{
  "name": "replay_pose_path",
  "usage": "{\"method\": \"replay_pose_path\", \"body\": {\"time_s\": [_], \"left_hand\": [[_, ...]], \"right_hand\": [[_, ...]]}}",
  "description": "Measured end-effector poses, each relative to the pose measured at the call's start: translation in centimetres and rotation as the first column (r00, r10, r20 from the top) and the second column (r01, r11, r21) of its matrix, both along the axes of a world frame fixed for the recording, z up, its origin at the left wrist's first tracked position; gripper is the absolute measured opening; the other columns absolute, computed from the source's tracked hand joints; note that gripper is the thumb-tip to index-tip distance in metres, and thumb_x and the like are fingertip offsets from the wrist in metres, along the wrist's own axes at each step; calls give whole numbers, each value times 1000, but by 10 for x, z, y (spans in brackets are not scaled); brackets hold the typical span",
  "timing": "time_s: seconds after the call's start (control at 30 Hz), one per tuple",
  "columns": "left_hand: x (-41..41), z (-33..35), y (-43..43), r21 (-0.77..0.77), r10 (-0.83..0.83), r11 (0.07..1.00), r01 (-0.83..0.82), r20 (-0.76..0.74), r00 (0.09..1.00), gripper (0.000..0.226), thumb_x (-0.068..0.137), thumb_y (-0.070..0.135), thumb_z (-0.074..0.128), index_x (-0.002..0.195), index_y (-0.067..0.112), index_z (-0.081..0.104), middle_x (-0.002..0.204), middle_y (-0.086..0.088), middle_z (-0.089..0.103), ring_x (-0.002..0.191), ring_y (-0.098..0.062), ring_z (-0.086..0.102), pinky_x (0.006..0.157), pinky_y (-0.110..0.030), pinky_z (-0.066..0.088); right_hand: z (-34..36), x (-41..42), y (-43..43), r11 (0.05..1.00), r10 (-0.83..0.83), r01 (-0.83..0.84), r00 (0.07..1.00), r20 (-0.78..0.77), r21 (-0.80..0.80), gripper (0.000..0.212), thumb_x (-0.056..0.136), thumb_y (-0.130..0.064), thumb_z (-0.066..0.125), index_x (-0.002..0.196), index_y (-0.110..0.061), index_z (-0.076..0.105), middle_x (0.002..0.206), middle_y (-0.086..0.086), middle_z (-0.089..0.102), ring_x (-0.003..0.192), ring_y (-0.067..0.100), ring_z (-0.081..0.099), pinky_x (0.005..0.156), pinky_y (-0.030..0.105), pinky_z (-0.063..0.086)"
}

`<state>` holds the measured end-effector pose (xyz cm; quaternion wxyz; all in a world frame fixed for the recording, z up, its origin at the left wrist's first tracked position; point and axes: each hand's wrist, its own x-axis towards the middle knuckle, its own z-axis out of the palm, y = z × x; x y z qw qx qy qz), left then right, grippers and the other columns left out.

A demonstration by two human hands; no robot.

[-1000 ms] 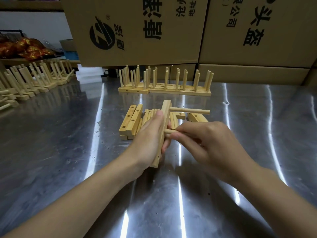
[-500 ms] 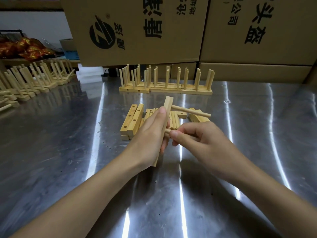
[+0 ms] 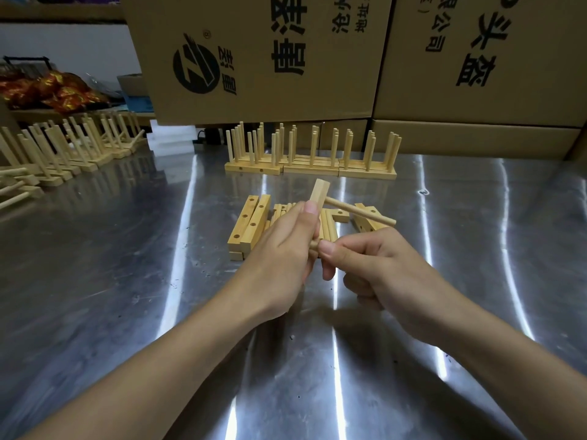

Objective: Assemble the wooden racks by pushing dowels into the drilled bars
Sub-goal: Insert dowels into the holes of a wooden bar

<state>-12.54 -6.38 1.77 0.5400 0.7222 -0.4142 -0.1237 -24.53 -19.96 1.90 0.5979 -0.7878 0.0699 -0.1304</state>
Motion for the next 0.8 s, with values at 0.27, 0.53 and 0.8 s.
{"method": "replay_pose_path", "body": {"time_s": [0.27, 0.53, 0.8], "left_hand": [[3, 3, 1, -17, -32, 999, 32, 2, 999, 55, 113, 58, 25, 90, 15, 51, 61, 9, 50, 59, -7, 47, 56, -20, 43], [5, -2, -1, 13, 12, 1000, -11, -88, 996, 62, 111, 61, 27, 95, 10, 57, 54, 4, 52, 57, -8, 51, 56, -17, 43], [10, -2, -2, 67, 2, 998, 8, -150, 989, 64, 108, 66, 27, 99, 12, 60, 56, 6, 54, 56, -7, 52, 66, -33, 47]], "right_hand": [[-4, 3, -1, 985, -42, 55, 996, 84, -164, 43, 104, -55, 59, 80, -24, 76, 51, -10, 30, 44, 8, 24, 45, 23, 25], [-4, 2, -3, 983, 5, 10, 996, 84, -186, 34, 104, -42, 64, 84, -18, 76, 53, -11, 35, 44, 6, 26, 45, 18, 24], [-4, -1, -3, 833, -37, 96, 992, 119, -544, 30, 105, -50, 59, 86, -30, 72, 62, -11, 55, 58, 8, 49, 54, 21, 33]]}}
